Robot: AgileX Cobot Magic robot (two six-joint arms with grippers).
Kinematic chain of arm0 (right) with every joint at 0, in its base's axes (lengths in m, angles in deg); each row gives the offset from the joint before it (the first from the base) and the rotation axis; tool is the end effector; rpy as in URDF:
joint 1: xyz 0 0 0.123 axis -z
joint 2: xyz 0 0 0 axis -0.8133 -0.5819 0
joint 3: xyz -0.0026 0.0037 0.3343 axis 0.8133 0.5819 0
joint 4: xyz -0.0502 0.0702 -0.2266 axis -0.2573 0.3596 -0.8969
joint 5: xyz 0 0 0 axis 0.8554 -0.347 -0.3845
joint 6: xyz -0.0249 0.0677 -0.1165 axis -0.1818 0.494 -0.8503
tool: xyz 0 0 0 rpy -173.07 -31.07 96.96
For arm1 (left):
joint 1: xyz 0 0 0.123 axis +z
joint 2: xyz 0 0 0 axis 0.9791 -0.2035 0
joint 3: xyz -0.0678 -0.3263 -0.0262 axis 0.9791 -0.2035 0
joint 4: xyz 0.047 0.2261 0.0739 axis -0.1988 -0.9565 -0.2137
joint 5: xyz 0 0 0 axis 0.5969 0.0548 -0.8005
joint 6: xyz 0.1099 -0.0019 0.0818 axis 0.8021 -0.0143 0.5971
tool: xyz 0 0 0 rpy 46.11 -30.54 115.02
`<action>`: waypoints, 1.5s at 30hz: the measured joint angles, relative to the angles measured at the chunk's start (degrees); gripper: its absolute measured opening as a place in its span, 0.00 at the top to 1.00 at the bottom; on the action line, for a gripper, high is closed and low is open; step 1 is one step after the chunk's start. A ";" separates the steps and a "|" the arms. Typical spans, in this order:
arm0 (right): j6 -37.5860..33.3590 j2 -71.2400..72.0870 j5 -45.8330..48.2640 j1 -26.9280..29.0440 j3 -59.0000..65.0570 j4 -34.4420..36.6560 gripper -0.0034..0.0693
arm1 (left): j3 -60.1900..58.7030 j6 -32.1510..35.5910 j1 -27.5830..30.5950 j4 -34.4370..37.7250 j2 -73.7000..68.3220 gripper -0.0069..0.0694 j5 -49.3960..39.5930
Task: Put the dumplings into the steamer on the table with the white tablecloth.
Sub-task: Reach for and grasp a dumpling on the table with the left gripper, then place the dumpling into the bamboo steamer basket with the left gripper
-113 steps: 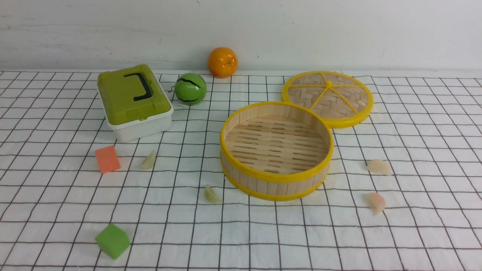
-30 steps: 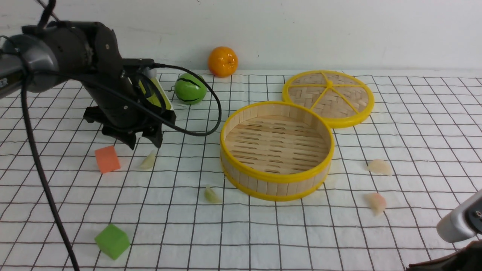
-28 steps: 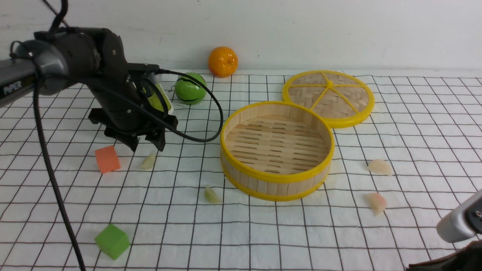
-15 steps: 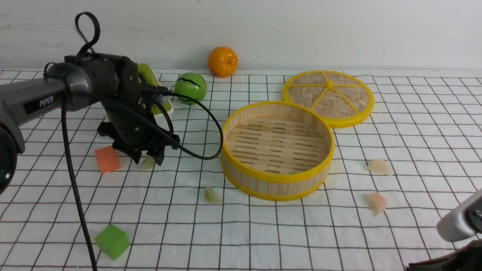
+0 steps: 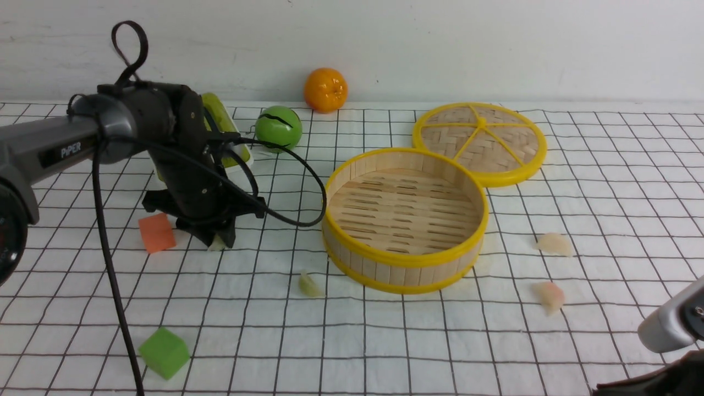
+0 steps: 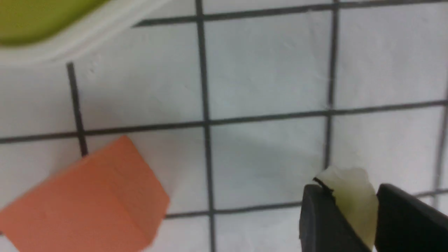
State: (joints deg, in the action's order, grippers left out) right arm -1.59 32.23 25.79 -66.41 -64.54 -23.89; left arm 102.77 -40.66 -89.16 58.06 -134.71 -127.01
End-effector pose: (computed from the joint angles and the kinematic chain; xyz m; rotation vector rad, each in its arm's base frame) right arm 0.1250 0.0745 0.2474 -0.5320 2.3492 0.4700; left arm 0.4822 -0.0988 0.1883 0.1074 2.8405 -0.1273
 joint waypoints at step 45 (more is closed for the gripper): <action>-0.35 0.00 -0.67 0.00 -0.06 2.52 0.88 | 31.11 -13.19 -15.97 1.55 -3.00 0.31 -9.44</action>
State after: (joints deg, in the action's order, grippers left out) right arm -1.94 32.23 25.12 -66.41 -64.60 -21.37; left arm 133.88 -53.84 -105.13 59.61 -137.72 -136.45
